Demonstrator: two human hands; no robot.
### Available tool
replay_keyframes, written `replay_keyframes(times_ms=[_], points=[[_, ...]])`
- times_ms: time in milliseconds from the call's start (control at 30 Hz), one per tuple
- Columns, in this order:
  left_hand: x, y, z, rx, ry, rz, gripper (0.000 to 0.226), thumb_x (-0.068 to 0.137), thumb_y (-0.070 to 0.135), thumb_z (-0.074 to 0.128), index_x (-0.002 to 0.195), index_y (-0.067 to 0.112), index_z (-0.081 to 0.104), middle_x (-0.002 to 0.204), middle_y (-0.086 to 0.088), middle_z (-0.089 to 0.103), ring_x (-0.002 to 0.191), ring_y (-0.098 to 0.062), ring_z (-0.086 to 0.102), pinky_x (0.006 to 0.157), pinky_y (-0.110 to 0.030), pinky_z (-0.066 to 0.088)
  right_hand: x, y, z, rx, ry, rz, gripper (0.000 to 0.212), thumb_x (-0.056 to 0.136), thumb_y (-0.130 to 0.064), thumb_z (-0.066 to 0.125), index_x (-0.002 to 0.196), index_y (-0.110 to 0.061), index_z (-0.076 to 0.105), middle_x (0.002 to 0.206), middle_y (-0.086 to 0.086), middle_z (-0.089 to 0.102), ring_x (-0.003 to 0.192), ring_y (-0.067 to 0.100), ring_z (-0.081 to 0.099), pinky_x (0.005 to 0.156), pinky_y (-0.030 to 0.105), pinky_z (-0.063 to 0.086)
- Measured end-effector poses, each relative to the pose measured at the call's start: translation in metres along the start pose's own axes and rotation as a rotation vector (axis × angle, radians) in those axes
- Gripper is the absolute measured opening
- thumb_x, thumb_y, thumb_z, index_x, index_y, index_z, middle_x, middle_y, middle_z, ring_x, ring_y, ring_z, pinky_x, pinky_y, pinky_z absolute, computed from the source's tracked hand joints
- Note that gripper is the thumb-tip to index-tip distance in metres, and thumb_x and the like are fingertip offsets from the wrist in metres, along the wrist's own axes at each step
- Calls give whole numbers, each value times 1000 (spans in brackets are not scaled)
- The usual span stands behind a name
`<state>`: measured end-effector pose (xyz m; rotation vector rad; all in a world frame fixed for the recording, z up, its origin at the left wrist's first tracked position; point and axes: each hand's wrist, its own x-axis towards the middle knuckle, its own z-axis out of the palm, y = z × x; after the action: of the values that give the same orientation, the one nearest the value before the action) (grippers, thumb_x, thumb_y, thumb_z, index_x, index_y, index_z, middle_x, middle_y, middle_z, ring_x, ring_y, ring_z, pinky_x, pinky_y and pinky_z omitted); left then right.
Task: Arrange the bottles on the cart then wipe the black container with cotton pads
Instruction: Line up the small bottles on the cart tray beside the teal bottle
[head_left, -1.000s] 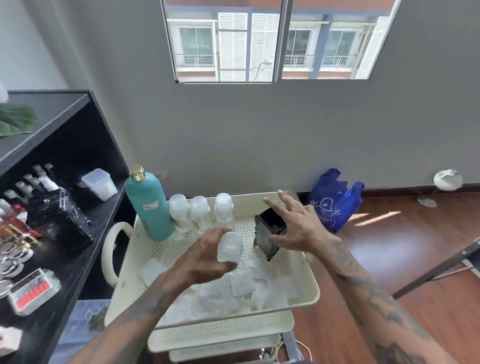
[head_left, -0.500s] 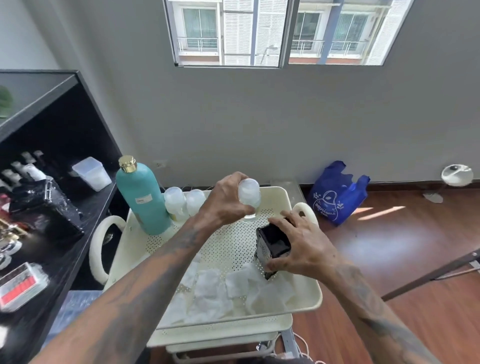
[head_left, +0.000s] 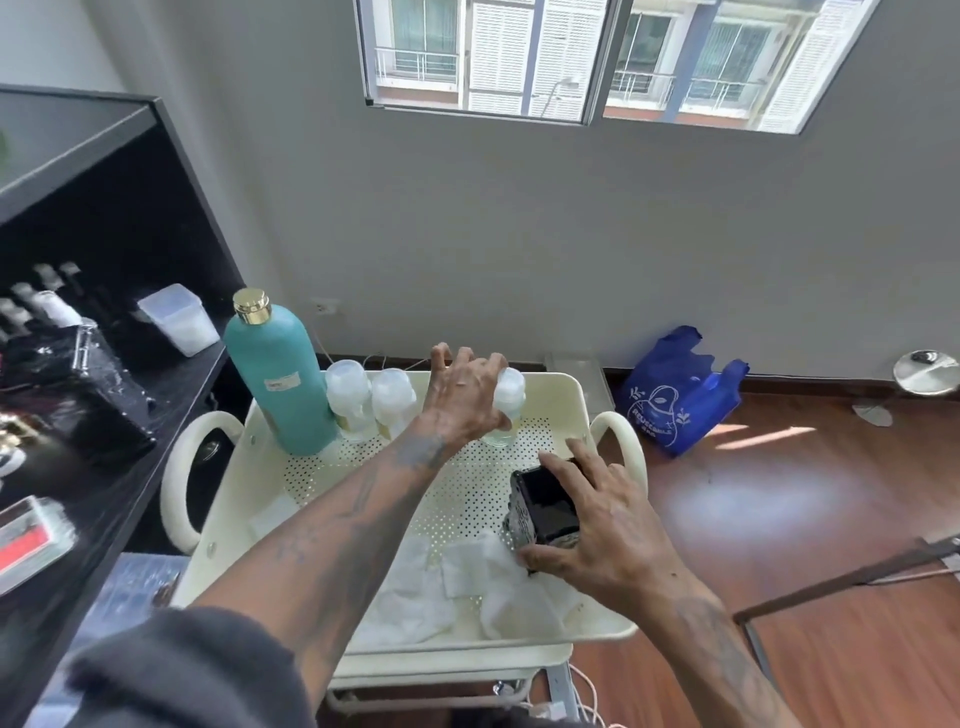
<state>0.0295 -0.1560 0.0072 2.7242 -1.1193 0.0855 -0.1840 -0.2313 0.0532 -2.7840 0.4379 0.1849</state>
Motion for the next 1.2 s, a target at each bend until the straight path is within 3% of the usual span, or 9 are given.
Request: replay_keyframes(times_ms=[133,267,333,433,567,733,833,1067,1200], points=[[-2,-7,9,110,53,50,83,70,62,73,139,25,46,134,1,55,127,-22,42,97,-40,13,1,-1,4,16,-8,2,99,69,-69,67,149,-40,17,161,-6,3,138,20,22,118,34,18],[-10,-14,8,145,76,93,93,75,49,76,151,20,31,151,-10,35,141,-29,25,107,-44,10,2,0,5,43,-4,-2,100,68,-67,70,149,-39,18,162,-5,2,142,20,19,119,35,16],[-22,-18,3,71,183,103,81,77,34,74,148,18,38,149,-11,39,141,-30,29,108,-45,15,3,0,5,40,-25,6,102,68,-66,70,150,-39,16,162,-4,-1,141,21,21,118,35,18],[-57,-21,-9,-201,370,107,45,80,15,67,126,18,63,127,-6,58,122,-25,49,98,-43,38,6,3,1,13,-97,11,106,71,-62,71,152,-38,7,162,-3,-13,141,23,26,116,36,23],[-125,-44,-11,-378,64,-79,24,90,19,62,112,21,71,109,3,63,100,-14,59,89,-35,52,8,8,-4,55,-183,14,96,85,-27,68,152,-40,2,160,-7,-21,144,25,27,113,34,32],[-194,-78,11,-321,-307,-286,42,83,44,71,123,32,65,122,8,53,112,-12,52,97,-38,47,7,10,1,62,-140,30,88,87,-17,63,152,-40,9,162,-5,-13,140,27,34,111,33,31],[-210,-76,18,-289,-281,-263,38,79,48,74,114,36,69,118,11,48,117,-10,42,100,-34,41,4,1,1,71,-126,61,86,86,-17,62,153,-37,11,163,-3,-11,141,28,33,111,33,30],[-222,-69,19,-222,-200,-323,21,82,47,72,98,34,73,119,8,54,119,-14,45,99,-39,41,-5,-25,17,82,-56,93,85,87,-24,64,154,-31,12,163,5,-6,144,29,26,116,33,26],[-236,-72,17,-308,-27,-360,13,85,39,69,95,33,73,114,7,56,117,-14,46,95,-36,37,-7,-31,13,61,-92,125,90,87,-28,64,154,-33,4,162,4,-15,144,30,25,114,33,28]])
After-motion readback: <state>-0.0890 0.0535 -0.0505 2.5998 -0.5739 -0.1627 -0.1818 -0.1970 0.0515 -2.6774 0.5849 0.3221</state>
